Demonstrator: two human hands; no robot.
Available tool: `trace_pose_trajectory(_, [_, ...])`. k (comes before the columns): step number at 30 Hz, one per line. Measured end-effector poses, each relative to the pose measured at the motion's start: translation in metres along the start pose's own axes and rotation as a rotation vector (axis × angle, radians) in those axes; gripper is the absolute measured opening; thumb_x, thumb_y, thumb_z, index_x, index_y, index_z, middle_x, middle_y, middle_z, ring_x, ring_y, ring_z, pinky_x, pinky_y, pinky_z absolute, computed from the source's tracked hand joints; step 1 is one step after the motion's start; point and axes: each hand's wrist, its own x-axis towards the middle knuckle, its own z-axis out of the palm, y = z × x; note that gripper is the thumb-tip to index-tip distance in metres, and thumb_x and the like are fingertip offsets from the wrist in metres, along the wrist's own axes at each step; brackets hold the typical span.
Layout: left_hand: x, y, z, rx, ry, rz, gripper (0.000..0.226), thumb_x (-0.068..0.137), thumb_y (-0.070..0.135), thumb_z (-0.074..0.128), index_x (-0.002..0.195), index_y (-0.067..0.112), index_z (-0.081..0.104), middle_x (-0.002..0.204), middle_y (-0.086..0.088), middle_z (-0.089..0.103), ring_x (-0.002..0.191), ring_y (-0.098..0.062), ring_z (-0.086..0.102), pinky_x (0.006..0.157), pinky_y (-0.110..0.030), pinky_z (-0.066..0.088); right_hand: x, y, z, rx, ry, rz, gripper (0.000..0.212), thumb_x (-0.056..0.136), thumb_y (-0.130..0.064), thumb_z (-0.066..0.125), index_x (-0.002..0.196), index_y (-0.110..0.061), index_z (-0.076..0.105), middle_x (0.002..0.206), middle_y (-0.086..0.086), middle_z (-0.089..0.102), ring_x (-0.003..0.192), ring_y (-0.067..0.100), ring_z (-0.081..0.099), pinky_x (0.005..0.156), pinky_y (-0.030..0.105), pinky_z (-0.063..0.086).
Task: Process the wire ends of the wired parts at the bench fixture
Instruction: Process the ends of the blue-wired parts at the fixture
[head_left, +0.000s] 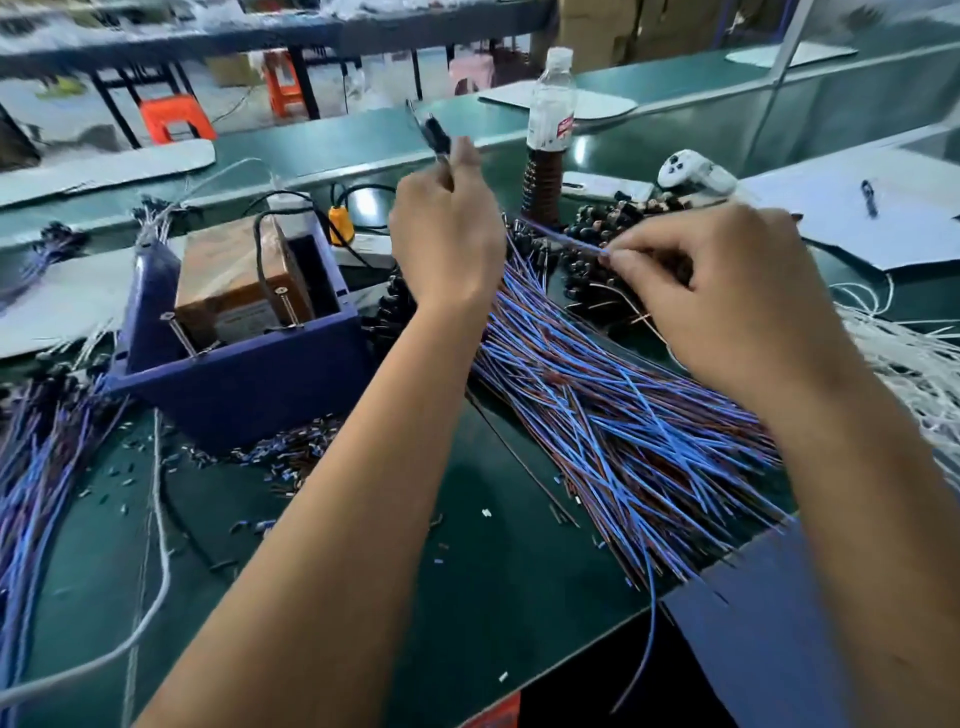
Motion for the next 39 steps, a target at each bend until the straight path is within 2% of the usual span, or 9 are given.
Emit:
trace_pose_trajectory(4, [-0.001, -0.042, 0.002, 0.747, -0.067, 0.148, 0.061, 0.108, 0.054, 0.036, 0.076, 0.008, 0.061, 0.068, -0.002, 0.053, 0.061, -0.025, 0.050, 0.051, -0.031, 0.032, -0.019, 0.004, 0.029, -0.097, -0.181, 0.105, 0.015, 0.097, -0.030, 0.070, 0.100, -0.024, 0.083, 0.086, 0.003, 0.078, 0.075, 0.028, 0.069, 0.070, 0.037, 0.056])
trace_pose_trajectory(9, [-0.006, -0.068, 0.003, 1.042, -0.072, 0.212, 0.067, 0.102, 0.069, 0.034, 0.066, 0.014, 0.046, 0.065, -0.005, 0.045, 0.050, -0.023, 0.036, 0.043, -0.029, 0.018, -0.036, 0.010, 0.060, -0.143, -0.144, 0.178, 0.014, 0.097, -0.027, 0.072, 0.095, -0.021, 0.084, 0.092, 0.011, 0.068, 0.091, 0.034, 0.061, 0.073, 0.035, 0.049])
trace_pose_trajectory(13, [-0.011, -0.072, 0.002, 0.993, -0.047, 0.237, 0.072, 0.101, 0.072, 0.028, 0.060, 0.015, 0.044, 0.055, -0.002, 0.040, 0.045, -0.019, 0.034, 0.043, -0.029, 0.018, -0.031, 0.005, 0.056, -0.236, -0.248, 0.187, 0.022, 0.101, -0.033, 0.064, 0.103, -0.021, 0.083, 0.100, 0.013, 0.064, 0.100, 0.036, 0.057, 0.087, 0.042, 0.053])
trace_pose_trajectory(17, [-0.021, -0.073, -0.010, 0.612, -0.061, 0.323, 0.068, 0.107, 0.059, 0.035, 0.053, 0.018, 0.042, 0.049, 0.003, 0.044, 0.045, -0.016, 0.043, 0.046, -0.031, 0.021, -0.026, -0.014, 0.048, -0.261, -0.269, 0.159, 0.033, 0.102, -0.036, 0.061, 0.126, -0.017, 0.073, 0.113, 0.016, 0.062, 0.110, 0.037, 0.056, 0.096, 0.047, 0.052])
trace_pose_trajectory(22, [-0.043, -0.083, -0.059, 0.454, -0.340, 0.543, 0.050, 0.102, 0.031, 0.053, 0.056, 0.015, 0.040, 0.049, 0.002, 0.042, 0.050, -0.026, 0.043, 0.051, -0.039, 0.031, -0.023, -0.065, 0.055, -0.033, -0.240, 0.074, 0.017, 0.099, -0.031, 0.066, 0.094, -0.020, 0.077, 0.087, 0.007, 0.071, 0.078, 0.028, 0.063, 0.067, 0.035, 0.051])
trace_pose_trajectory(27, [-0.044, -0.101, -0.144, 0.692, -0.676, 0.218, 0.045, 0.091, 0.021, 0.054, 0.049, 0.013, 0.042, 0.043, 0.002, 0.041, 0.046, -0.019, 0.036, 0.049, -0.032, 0.032, -0.032, -0.120, 0.095, -0.016, -0.568, -0.004, 0.027, 0.097, -0.032, 0.063, 0.073, -0.020, 0.064, 0.079, 0.009, 0.067, 0.075, 0.033, 0.065, 0.065, 0.038, 0.053])
trace_pose_trajectory(30, [-0.043, -0.103, -0.201, 0.874, -0.757, 0.073, 0.041, 0.090, 0.023, 0.059, 0.052, 0.011, 0.047, 0.049, -0.002, 0.047, 0.052, -0.021, 0.044, 0.052, -0.031, 0.035, -0.036, -0.162, 0.124, 0.029, -0.716, -0.104, 0.020, 0.097, -0.026, 0.061, 0.080, -0.023, 0.070, 0.087, 0.008, 0.070, 0.081, 0.033, 0.067, 0.068, 0.038, 0.055])
trace_pose_trajectory(35, [-0.036, -0.108, -0.287, 1.065, -0.620, -0.097, 0.037, 0.085, 0.018, 0.062, 0.052, 0.017, 0.046, 0.053, 0.000, 0.046, 0.058, -0.025, 0.049, 0.054, -0.027, 0.035, -0.047, -0.237, 0.170, 0.151, -0.873, -0.249, 0.016, 0.099, -0.021, 0.057, 0.095, -0.014, 0.071, 0.086, 0.009, 0.066, 0.076, 0.032, 0.064, 0.065, 0.038, 0.054])
trace_pose_trajectory(39, [-0.027, -0.116, -0.332, 1.235, -0.447, -0.147, 0.014, 0.087, 0.019, 0.060, 0.074, 0.015, 0.063, 0.077, -0.009, 0.062, 0.077, -0.033, 0.060, 0.070, -0.036, 0.052, -0.053, -0.291, 0.205, 0.191, -0.923, -0.360, 0.019, 0.093, -0.011, 0.058, 0.076, -0.017, 0.052, 0.078, 0.005, 0.055, 0.074, 0.033, 0.058, 0.063, 0.035, 0.044])
